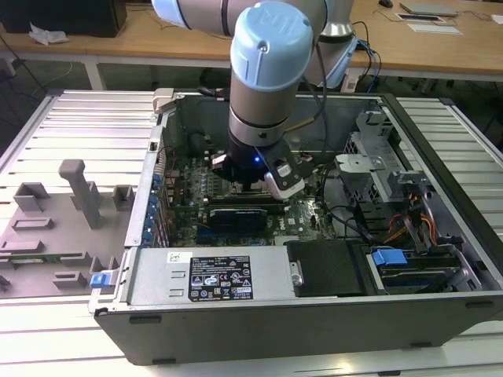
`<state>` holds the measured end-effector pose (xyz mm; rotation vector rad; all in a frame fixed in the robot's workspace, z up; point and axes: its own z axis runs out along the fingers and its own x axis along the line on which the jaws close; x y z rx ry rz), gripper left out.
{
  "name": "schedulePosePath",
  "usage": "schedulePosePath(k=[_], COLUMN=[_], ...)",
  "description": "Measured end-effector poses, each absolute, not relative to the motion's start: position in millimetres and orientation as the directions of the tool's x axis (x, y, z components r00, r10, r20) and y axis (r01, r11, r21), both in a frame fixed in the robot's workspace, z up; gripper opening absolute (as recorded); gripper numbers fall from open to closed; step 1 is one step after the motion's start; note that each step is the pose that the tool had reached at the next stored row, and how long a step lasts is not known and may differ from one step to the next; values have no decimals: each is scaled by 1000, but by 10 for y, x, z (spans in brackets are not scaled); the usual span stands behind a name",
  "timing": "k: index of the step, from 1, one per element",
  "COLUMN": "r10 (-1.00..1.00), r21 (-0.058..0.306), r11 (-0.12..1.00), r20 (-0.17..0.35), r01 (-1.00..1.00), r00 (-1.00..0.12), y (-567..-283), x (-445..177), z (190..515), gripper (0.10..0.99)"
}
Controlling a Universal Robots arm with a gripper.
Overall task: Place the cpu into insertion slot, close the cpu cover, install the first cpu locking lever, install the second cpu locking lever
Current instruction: 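Install the second cpu locking lever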
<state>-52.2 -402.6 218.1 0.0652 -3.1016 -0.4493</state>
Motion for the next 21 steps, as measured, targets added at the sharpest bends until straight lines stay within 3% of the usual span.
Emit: schedulePosePath(k=[3, 8, 12, 17, 21], r10=[-35, -29, -29, -28, -29], r21=[239, 214, 201, 154, 152], r11=[971, 977, 979, 988, 988], r20=[3, 4, 4, 6, 6], r01=[-33, -27, -27, -27, -27], r00=[-999, -1000, -1000, -1000, -1000], y=[-4023, -3965, -3741, -3612, -3595], x=[-495, -432, -427, -425, -425], z=[2189, 2189, 2189, 2200, 2256], gripper=[106, 106, 106, 106, 106])
